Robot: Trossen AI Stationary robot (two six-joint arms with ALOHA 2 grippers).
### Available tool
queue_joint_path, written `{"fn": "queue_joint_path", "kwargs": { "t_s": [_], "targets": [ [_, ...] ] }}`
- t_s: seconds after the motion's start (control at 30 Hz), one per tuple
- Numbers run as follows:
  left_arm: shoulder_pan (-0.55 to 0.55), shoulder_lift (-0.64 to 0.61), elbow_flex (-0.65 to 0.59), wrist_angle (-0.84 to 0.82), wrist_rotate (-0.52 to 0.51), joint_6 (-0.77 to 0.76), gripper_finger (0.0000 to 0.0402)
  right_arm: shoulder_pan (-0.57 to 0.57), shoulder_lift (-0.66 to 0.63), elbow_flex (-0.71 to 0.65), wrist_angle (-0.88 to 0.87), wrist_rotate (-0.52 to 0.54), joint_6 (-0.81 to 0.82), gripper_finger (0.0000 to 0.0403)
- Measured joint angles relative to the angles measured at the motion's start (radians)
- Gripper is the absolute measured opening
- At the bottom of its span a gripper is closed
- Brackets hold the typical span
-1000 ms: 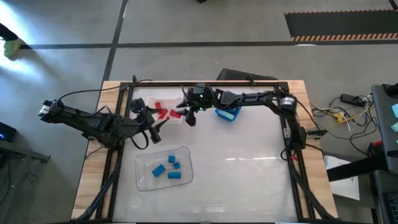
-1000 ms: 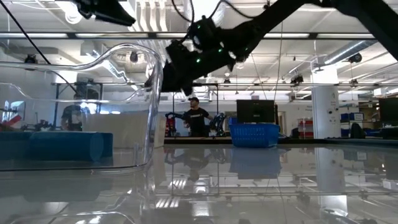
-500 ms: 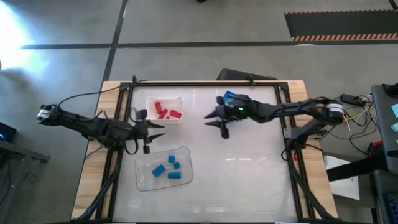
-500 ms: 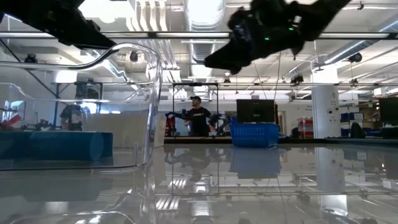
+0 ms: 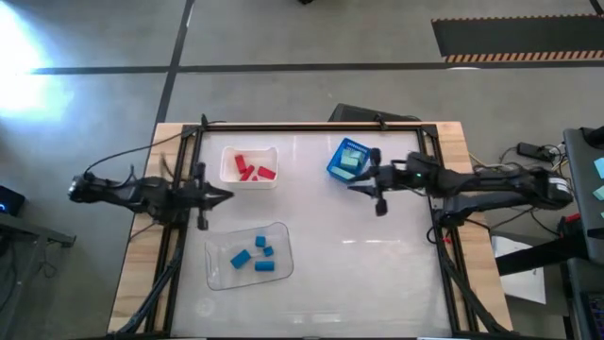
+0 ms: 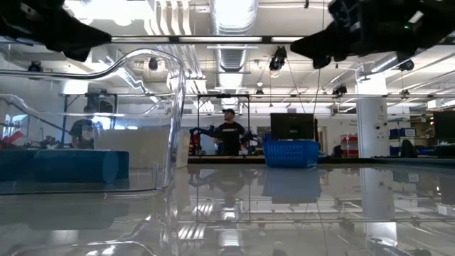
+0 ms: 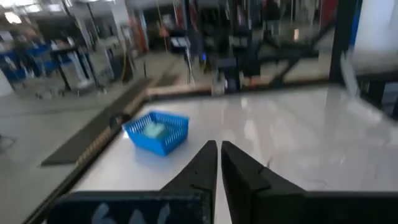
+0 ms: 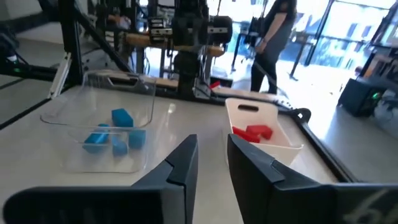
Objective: Sort & place blocks by color
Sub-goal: Return to Home Position
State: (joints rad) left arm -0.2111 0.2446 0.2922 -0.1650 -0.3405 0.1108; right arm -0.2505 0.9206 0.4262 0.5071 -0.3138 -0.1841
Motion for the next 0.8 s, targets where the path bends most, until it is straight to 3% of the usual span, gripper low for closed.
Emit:
{"fn": "queue_joint_path", "kwargs": {
  "t_s": [0.3, 0.7, 0.8],
  "targets": [
    [0.000, -0.235, -0.097, 0.011, -0.001, -0.002, 0.0007, -0.043, -0.297, -0.197, 0.000, 0.001, 0.025, 0.0054],
    [0.000, -0.205, -0.191, 0.026, 0.003, -0.089, 0.0008, -0.107, -0.635, -0.407, -0.033, 0.001, 0.054, 0.0037],
    [0.000, -0.216, -0.214, 0.028, 0.004, -0.121, 0.0008, -0.109, -0.707, -0.413, -0.109, 0.000, 0.056, 0.0036]
  ]
}}
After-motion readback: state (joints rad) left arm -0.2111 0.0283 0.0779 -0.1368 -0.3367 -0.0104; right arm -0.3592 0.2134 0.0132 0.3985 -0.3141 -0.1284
